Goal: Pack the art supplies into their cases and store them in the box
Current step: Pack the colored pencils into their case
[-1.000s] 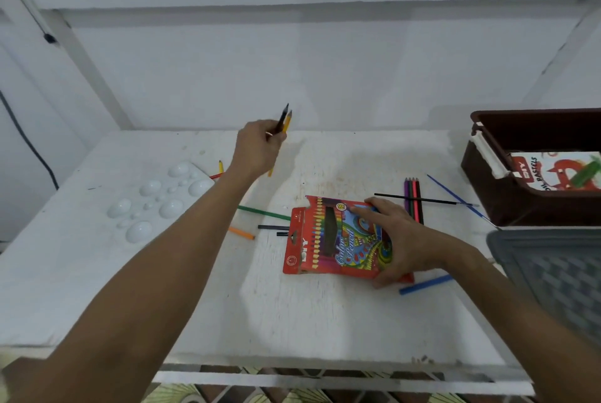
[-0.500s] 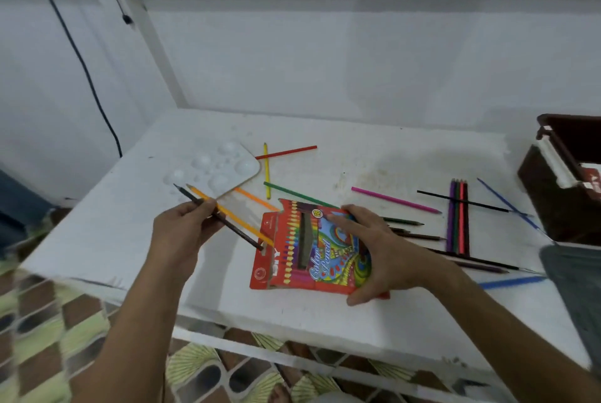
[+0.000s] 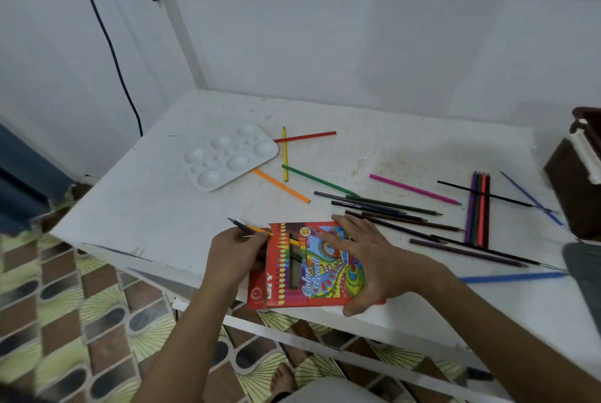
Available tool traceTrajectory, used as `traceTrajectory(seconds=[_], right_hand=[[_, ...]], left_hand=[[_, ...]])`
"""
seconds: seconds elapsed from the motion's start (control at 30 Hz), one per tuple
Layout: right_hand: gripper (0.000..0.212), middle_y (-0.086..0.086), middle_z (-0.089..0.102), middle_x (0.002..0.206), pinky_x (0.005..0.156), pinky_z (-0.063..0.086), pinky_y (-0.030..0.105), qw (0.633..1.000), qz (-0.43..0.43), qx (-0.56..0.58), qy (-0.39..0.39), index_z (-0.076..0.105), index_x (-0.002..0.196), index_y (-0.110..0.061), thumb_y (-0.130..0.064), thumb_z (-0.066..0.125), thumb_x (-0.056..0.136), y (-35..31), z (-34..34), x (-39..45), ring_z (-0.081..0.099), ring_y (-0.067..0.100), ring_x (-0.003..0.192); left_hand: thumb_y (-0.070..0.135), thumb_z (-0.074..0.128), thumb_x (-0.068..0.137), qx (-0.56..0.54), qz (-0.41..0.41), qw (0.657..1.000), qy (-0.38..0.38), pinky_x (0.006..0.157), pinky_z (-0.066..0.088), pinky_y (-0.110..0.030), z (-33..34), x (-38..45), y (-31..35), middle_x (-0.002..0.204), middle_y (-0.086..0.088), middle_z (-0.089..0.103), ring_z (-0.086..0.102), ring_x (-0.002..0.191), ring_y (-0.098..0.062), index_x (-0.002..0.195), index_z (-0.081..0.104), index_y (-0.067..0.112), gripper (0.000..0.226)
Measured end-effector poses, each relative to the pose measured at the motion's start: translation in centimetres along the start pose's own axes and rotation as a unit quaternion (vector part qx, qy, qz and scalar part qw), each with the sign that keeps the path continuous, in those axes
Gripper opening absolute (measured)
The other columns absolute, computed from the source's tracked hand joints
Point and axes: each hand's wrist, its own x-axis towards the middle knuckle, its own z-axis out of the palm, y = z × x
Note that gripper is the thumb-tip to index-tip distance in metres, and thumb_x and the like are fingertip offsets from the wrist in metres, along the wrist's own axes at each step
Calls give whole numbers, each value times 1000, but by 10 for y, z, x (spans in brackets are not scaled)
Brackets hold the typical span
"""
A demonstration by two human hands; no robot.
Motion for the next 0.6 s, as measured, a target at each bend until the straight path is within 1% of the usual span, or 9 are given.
traceTrajectory(seconds=[0.07,0.13,0.2,0.27,0.33,0.37,0.43,0.5,0.6], right_hand=[[118,-5,-27,154,113,-17,43,1000,1,-7,-6,-13,143,-47,-69,69,62,2,0,0,-33,17,138],[118,-5,-27,154,111,-20,40,1000,3,-13,-6,-14,143,-48,-70,69,62,4,-1,1,-34,15,137],[118,-6,-27,154,108,-22,37,1000,10,-12,-4,-13,143,-47,-71,69,60,7,-3,0,-36,10,134],[118,-8,-28,153,106,-22,35,1000,22,-4,-3,-10,143,-47,-71,69,60,11,-6,-2,-36,6,131],[117,-8,-27,154,107,-21,35,999,31,5,-2,-9,143,-47,-69,70,60,13,-9,-3,-35,5,130],[116,-8,-27,154,107,-20,36,999,36,9,-3,-9,143,-48,-68,71,61,13,-10,-4,-35,5,130],[116,-9,-27,154,106,-20,36,999,44,16,-4,-8,143,-48,-67,73,61,14,-12,-5,-35,4,129],[117,-10,-26,154,106,-19,35,998,53,25,-2,-5,145,-47,-66,74,60,12,-13,-4,-35,3,129],[117,-12,-26,153,104,-18,34,996,75,41,2,-2,146,-46,-64,76,60,7,-14,-4,-34,1,127]], left_hand=[[37,65,86,138,42,989,-13,67,53,-30,-2,-1,3,79,-1,72,69,73,-16,84,65,18,20],[44,61,87,221,63,973,-27,62,48,-26,-6,1,9,76,2,69,64,71,-11,80,66,18,28],[50,55,89,330,87,940,-17,53,41,-24,-11,9,12,68,-1,67,60,62,-11,72,66,10,44],[48,56,89,410,134,902,10,55,38,-24,-17,19,14,72,-3,63,61,68,-16,76,66,11,40],[40,63,86,421,219,880,-20,73,44,-25,-25,32,11,103,-2,59,59,95,-18,110,64,18,32],[36,66,85,421,267,865,-68,86,45,-28,-27,40,10,121,-2,53,54,109,-19,126,56,23,45],[33,66,86,420,330,830,-159,103,38,-33,-26,53,11,141,0,41,41,128,-18,137,47,28,55],[31,62,90,431,378,796,-195,99,41,-33,-23,60,16,136,0,48,45,124,-17,130,55,27,41],[32,59,91,447,422,769,-175,82,48,-32,-20,70,22,111,2,62,56,100,-15,119,65,25,29]])
